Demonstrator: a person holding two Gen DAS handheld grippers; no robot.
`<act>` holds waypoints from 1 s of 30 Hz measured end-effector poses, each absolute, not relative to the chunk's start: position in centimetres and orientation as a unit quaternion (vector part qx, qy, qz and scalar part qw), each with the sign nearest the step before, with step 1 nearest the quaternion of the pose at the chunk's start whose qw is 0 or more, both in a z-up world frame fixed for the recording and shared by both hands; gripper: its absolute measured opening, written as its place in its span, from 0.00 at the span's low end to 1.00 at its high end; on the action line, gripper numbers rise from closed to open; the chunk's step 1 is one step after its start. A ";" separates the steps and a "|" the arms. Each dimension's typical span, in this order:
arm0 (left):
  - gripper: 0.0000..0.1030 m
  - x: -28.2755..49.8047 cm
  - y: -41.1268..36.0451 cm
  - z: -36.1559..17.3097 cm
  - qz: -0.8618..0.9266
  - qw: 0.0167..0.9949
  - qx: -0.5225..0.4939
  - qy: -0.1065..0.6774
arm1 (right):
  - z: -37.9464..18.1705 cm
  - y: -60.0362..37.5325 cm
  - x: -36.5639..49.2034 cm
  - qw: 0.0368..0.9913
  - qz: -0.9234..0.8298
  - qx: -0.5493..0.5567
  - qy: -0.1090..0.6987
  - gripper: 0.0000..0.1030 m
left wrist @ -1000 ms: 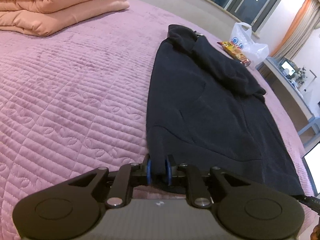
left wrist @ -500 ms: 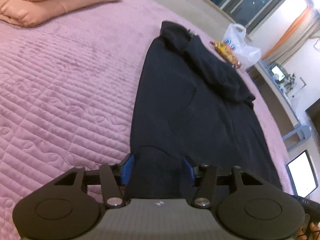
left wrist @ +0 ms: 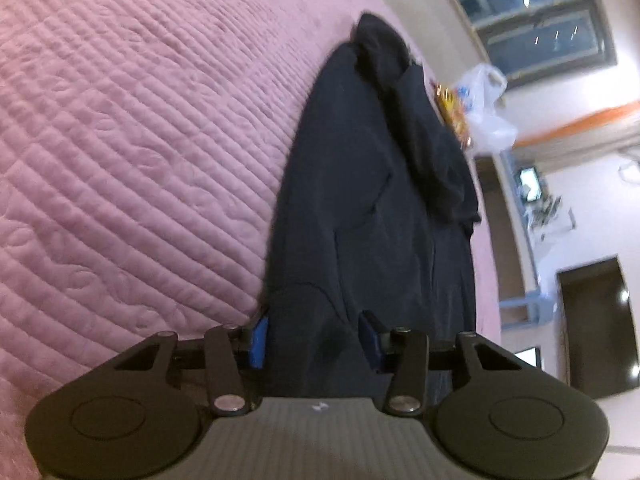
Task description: Fold large clothes
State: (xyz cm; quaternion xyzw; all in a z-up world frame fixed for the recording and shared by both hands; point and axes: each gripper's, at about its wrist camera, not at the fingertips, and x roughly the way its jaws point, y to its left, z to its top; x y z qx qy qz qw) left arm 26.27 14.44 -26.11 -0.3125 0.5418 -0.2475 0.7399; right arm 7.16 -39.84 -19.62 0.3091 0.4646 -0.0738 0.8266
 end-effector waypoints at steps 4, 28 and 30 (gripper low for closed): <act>0.09 27.4 12.3 -25.9 -0.231 0.725 -0.279 0.586 | -18.0 -39.5 9.0 0.815 -0.091 0.319 0.475 0.13; 0.29 55.0 -0.4 -12.5 -0.259 0.848 -0.270 0.376 | -9.3 -50.8 33.6 0.878 -0.149 0.336 0.308 0.35; 0.34 56.2 -0.7 -13.3 -0.252 0.845 -0.281 0.378 | -9.2 -51.6 34.4 0.876 -0.148 0.336 0.311 0.51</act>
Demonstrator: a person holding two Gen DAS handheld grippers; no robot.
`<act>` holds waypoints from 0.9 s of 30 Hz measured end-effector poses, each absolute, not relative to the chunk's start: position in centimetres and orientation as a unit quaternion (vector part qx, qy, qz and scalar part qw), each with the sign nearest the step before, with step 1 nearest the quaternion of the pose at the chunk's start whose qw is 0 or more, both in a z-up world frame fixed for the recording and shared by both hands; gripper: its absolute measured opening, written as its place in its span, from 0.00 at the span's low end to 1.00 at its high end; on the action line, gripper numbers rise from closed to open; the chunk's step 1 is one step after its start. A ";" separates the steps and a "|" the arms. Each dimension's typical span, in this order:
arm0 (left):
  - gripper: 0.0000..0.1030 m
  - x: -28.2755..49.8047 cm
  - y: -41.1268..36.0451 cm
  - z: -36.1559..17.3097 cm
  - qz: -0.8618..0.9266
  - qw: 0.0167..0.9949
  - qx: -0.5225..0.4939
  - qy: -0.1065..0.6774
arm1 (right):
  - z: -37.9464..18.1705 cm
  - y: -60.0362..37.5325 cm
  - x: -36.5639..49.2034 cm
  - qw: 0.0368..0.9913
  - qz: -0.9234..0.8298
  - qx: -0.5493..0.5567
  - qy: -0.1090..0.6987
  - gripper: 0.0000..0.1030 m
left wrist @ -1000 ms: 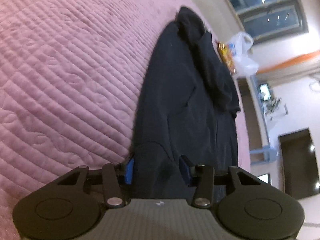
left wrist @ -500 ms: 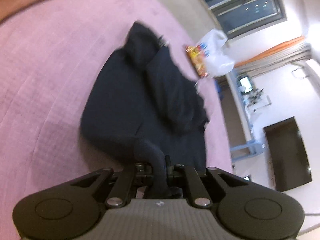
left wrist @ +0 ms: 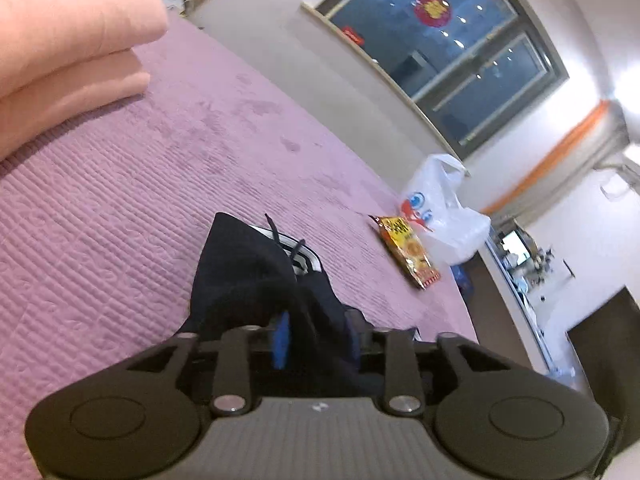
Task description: Fold large clothes
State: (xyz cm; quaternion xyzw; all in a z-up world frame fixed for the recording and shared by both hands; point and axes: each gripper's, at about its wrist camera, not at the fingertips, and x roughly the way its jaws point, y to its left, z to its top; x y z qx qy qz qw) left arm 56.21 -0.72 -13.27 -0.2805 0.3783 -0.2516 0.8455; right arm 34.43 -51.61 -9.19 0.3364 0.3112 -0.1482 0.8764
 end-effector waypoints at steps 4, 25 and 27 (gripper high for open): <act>0.40 57.3 -0.3 -15.3 -0.246 0.841 -0.255 0.410 | -10.1 -52.2 35.2 0.884 -0.148 0.279 0.343 0.66; 0.53 67.9 -6.5 -20.9 -0.235 0.864 -0.053 0.443 | -17.3 -53.9 45.5 0.883 -0.110 0.170 0.424 0.70; 0.52 68.5 -6.9 -21.8 -0.238 0.857 -0.058 0.454 | -17.9 -53.6 45.8 0.881 -0.110 0.166 0.429 0.70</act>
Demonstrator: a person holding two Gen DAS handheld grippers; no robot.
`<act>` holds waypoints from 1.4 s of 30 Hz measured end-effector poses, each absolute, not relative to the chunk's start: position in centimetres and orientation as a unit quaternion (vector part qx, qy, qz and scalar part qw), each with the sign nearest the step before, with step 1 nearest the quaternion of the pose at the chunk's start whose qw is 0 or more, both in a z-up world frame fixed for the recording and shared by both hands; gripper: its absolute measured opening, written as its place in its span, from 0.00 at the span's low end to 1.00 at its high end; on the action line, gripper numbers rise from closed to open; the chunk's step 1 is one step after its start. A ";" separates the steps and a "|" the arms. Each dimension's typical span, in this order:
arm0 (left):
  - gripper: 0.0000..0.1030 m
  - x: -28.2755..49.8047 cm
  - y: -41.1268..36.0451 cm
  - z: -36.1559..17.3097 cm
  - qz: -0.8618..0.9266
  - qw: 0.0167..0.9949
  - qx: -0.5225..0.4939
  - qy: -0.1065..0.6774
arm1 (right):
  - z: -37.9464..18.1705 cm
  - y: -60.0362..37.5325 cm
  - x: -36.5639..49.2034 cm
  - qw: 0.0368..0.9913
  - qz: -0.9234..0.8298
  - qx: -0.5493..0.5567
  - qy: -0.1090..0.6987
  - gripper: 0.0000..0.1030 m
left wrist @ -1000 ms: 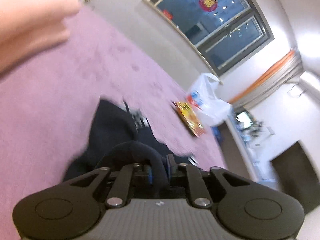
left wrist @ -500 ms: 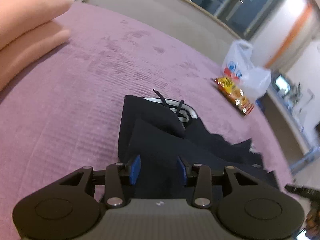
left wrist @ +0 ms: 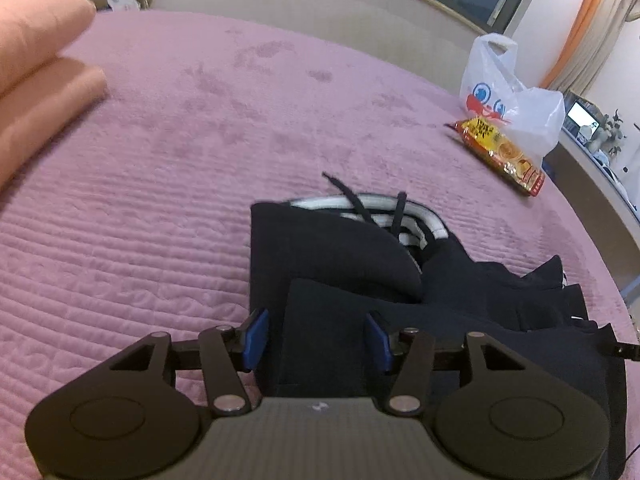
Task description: Fold large clothes
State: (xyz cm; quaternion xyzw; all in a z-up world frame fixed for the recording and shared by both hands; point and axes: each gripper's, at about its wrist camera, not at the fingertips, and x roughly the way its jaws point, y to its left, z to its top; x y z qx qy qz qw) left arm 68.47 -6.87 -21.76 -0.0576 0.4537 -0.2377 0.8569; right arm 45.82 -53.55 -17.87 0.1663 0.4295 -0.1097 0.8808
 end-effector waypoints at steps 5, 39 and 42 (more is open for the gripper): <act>0.06 66.2 -8.1 -20.9 -0.235 0.880 -0.002 0.414 | -17.2 -51.5 45.0 0.900 -0.097 0.129 0.406 0.12; 0.18 75.0 -13.4 -24.3 -0.134 0.924 0.026 0.357 | -20.9 -51.1 59.0 0.898 -0.147 -0.047 0.412 0.15; 0.19 73.6 -12.2 -20.5 -0.120 0.940 0.013 0.318 | -17.4 -51.4 56.6 0.911 -0.151 -0.015 0.383 0.17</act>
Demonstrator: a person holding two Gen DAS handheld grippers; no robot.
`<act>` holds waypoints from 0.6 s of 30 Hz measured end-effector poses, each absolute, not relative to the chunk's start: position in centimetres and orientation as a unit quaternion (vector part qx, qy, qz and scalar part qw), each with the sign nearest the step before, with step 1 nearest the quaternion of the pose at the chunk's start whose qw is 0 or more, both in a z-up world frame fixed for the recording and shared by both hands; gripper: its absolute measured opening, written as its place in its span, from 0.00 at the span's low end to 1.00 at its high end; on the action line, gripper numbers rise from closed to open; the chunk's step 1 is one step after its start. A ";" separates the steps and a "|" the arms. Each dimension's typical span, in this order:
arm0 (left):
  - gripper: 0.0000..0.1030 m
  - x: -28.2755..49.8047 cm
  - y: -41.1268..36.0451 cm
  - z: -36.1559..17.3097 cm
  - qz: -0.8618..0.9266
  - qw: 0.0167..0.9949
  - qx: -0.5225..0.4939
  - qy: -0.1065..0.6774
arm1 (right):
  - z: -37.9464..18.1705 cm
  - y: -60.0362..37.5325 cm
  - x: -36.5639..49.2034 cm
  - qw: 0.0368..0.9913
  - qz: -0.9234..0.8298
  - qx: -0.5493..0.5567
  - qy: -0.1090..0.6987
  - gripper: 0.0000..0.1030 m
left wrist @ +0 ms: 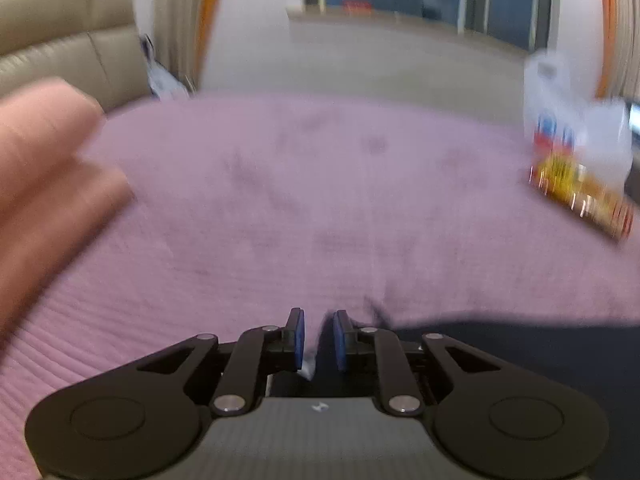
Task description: Fold large clothes
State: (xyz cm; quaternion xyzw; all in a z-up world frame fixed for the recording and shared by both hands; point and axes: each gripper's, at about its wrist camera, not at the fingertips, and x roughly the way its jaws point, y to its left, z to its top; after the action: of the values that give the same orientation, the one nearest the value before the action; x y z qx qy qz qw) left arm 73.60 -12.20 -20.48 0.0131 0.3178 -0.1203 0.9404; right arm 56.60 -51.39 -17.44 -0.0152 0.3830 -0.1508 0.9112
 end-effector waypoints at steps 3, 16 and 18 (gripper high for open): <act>0.29 70.9 -11.6 -16.7 -0.145 0.952 -0.001 0.269 | -14.0 -50.7 53.9 0.931 -0.155 0.002 0.331 0.38; 0.18 67.0 -5.9 -22.9 -0.134 0.907 -0.082 0.390 | -19.3 -48.8 54.0 0.888 -0.194 -0.051 0.414 0.00; 0.19 64.7 -4.0 -21.2 -0.133 0.911 -0.083 0.381 | -17.2 -47.2 51.8 0.903 -0.169 -0.050 0.393 0.01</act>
State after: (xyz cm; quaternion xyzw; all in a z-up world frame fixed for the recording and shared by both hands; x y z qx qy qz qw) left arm 64.74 -3.96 -21.16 -0.0826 0.3808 -0.1335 0.9112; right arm 51.84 -47.20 -17.21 -0.0496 0.3929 -0.1689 0.9026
